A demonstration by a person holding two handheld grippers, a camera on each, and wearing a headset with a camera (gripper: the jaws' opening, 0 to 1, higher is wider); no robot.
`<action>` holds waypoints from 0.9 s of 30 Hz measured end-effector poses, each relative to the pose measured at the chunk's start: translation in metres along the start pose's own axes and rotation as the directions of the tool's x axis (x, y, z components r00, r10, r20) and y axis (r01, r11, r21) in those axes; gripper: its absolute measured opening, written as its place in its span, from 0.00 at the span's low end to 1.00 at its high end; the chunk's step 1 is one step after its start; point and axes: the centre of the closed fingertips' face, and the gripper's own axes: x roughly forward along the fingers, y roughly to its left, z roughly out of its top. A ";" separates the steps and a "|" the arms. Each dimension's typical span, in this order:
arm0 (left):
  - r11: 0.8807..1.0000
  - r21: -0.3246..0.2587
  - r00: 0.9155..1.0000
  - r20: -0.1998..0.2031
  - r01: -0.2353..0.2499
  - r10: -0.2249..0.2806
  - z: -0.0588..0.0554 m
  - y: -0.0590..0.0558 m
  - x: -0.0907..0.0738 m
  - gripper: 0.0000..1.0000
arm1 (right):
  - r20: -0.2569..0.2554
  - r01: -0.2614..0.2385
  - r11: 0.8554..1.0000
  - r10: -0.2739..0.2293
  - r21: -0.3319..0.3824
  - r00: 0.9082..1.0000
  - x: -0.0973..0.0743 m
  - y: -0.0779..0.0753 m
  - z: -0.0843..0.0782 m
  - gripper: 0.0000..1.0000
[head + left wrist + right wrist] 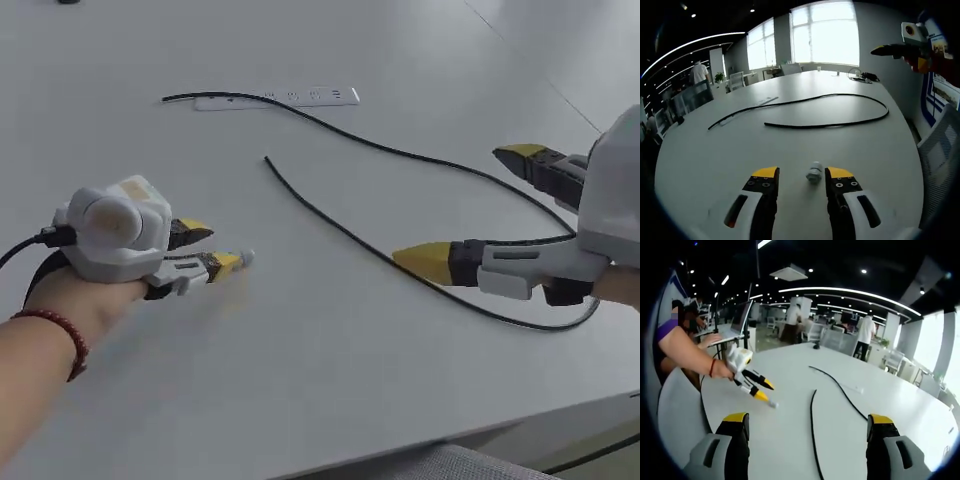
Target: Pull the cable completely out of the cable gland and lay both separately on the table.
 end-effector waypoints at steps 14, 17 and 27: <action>0.989 -0.143 0.952 0.299 -0.029 0.071 0.069 -0.005 -0.092 0.94 | 0.035 -0.037 0.999 0.036 0.018 0.999 0.003 0.012 0.003 0.99; 0.984 -0.180 0.940 0.331 -0.016 0.076 0.070 -0.013 -0.113 0.99 | 0.050 -0.046 0.999 0.045 0.020 0.998 0.003 0.016 0.005 0.99; 0.959 -0.233 0.933 0.282 -0.158 0.223 0.037 -0.023 -0.179 0.99 | 0.109 -0.074 0.996 0.068 0.052 0.992 0.000 0.030 0.000 0.99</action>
